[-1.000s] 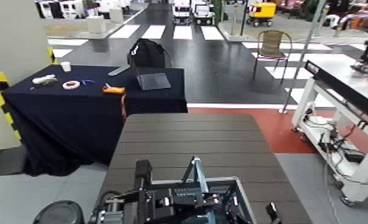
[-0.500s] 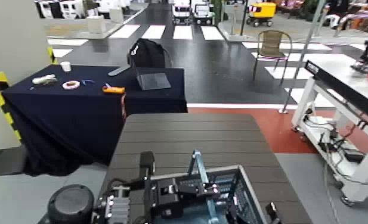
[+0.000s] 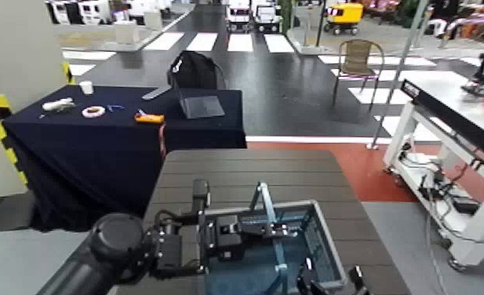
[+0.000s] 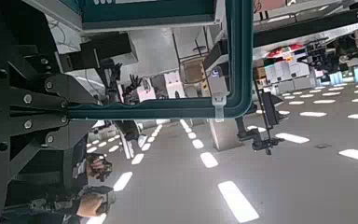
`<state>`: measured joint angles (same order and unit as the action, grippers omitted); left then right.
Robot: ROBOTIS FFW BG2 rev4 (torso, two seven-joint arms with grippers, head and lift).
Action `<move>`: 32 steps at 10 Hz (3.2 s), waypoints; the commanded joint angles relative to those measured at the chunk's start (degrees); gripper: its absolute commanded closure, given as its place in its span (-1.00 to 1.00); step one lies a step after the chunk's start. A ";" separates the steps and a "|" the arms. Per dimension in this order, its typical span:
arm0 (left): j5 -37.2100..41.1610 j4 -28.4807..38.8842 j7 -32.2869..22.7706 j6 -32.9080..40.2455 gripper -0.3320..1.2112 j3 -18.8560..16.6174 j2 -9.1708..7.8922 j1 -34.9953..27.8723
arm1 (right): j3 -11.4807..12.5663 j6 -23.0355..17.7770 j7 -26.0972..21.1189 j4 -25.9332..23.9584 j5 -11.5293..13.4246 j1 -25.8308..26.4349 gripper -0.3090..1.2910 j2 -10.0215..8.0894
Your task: Place the crate on the table.
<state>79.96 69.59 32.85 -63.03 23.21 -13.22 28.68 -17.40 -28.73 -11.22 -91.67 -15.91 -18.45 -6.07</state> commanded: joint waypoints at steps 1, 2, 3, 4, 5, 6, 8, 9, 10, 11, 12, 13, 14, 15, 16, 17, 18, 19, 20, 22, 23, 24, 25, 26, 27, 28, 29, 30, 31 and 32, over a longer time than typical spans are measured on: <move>-4.54 -4.20 3.09 2.30 0.98 3.34 0.66 4.81 | -0.18 -0.10 -0.03 0.09 -0.09 0.08 -0.44 0.00; -5.78 -7.28 5.99 3.70 0.98 5.62 0.83 7.01 | -0.27 -0.19 -0.03 0.18 -0.18 0.17 -0.44 -0.09; -7.80 -10.62 9.51 5.37 0.98 7.73 1.36 9.03 | -0.35 -0.28 -0.03 0.26 -0.26 0.17 -0.44 -0.09; -9.82 -13.17 13.11 6.43 0.98 9.58 1.89 10.70 | -0.53 -0.45 0.06 0.26 -0.35 0.26 -0.44 -0.09; -11.84 -14.58 15.22 6.60 0.98 10.63 1.97 11.84 | -0.62 -0.63 0.06 0.44 -0.44 0.35 -0.44 -0.09; -12.98 -15.72 16.28 7.31 0.98 11.07 2.06 12.54 | -0.71 -0.72 -0.03 0.62 -0.53 0.44 -0.44 -0.09; -16.76 -18.35 20.14 9.86 0.98 12.04 2.94 14.21 | -1.06 -0.89 0.06 0.62 -0.79 0.61 -0.44 -0.17; -17.64 -18.88 21.29 10.74 0.95 12.56 3.12 14.48 | -1.15 -0.98 0.06 0.62 -0.79 0.70 -0.44 -0.17; -17.82 -19.15 21.64 11.09 0.90 12.74 3.21 14.48 | -1.15 -0.98 0.06 0.62 -0.88 0.70 -0.44 -0.17; -17.82 -19.32 21.81 11.35 0.86 12.92 3.29 14.39 | -1.15 -0.98 -0.03 0.62 -0.88 0.70 -0.44 -0.17; -17.82 -19.85 22.08 11.97 0.83 13.09 3.38 14.39 | -1.15 -1.07 0.06 0.62 -0.88 0.70 -0.44 -0.17; -17.82 -20.64 22.43 12.40 0.83 13.18 3.47 14.39 | -1.23 -1.15 0.06 0.70 -0.88 0.79 -0.44 -0.17; -17.82 -21.52 22.87 12.93 0.83 13.44 3.64 14.39 | -1.32 -1.15 0.06 0.70 -0.88 0.87 -0.44 -0.26; -17.82 -21.69 23.13 13.02 0.83 13.53 3.82 14.39 | -1.32 -1.24 0.06 0.79 -0.97 0.87 -0.44 -0.26; -17.82 -21.78 23.13 13.37 0.83 13.53 3.82 14.65 | -1.41 -1.24 0.06 0.79 -0.97 0.96 -0.44 -0.26; -17.82 -22.31 23.13 14.16 0.78 13.79 3.91 14.92 | -1.50 -1.42 0.06 0.88 -0.97 1.05 -0.44 -0.26; -17.82 -22.75 23.13 14.95 0.57 14.23 4.00 14.83 | -1.50 -1.51 0.06 0.88 -1.06 1.05 -0.44 -0.26; -17.82 -23.19 23.13 15.57 0.55 14.32 4.17 14.65 | -1.50 -1.59 0.06 0.88 -1.06 1.05 -0.44 -0.35; -17.73 -23.28 23.13 16.10 0.34 14.06 4.17 14.74 | -1.58 -1.59 0.06 0.88 -1.06 1.14 -0.44 -0.35; -17.73 -23.19 23.04 17.41 0.01 13.18 4.17 14.65 | -1.58 -1.59 0.06 0.88 -1.23 1.14 -0.44 -0.44; -17.73 -23.28 22.78 18.29 -0.15 12.65 4.17 14.56 | -1.58 -1.51 0.06 0.88 -1.32 1.05 -0.44 -0.44; -17.82 -23.10 22.43 19.61 -0.28 12.48 4.17 14.56 | -1.50 -1.51 -0.03 0.79 -1.32 0.96 -0.44 -0.44; -18.61 -22.66 21.55 20.84 -0.36 11.33 3.91 14.12 | -1.41 -1.42 0.06 0.79 -1.32 0.87 -0.44 -0.44; -20.28 -20.99 19.97 21.02 -0.40 9.22 3.56 12.98 | -1.23 -1.24 0.06 0.62 -1.32 0.79 -0.44 -0.44; -20.45 -18.44 18.03 21.28 -0.41 7.38 2.85 11.40 | -1.23 -1.15 0.06 0.53 -1.32 0.70 -0.44 -0.44; -21.68 -14.66 15.57 21.37 -0.42 4.21 2.06 9.03 | -1.23 -1.07 0.06 0.44 -1.32 0.70 -0.44 -0.44; -23.35 -9.74 11.79 21.37 -0.42 0.00 1.10 6.13 | -1.23 -1.07 0.06 0.44 -1.32 0.61 -0.44 -0.44; -24.14 -4.56 7.75 21.37 -0.42 -4.31 0.30 2.70 | -1.06 -1.07 0.06 0.44 -1.32 0.61 -0.44 -0.44; -25.46 1.16 3.36 21.37 -0.42 -8.27 -0.22 -0.82 | -1.06 -0.98 0.06 0.44 -1.32 0.61 -0.44 -0.35; -27.48 6.17 -0.33 22.42 -0.42 -11.25 -0.49 -4.16 | -0.88 -0.89 0.06 0.44 -1.32 0.52 -0.44 -0.35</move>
<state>53.49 72.85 32.64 -41.10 13.74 -13.49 26.45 -18.38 -29.64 -11.16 -91.23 -17.23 -17.87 -6.44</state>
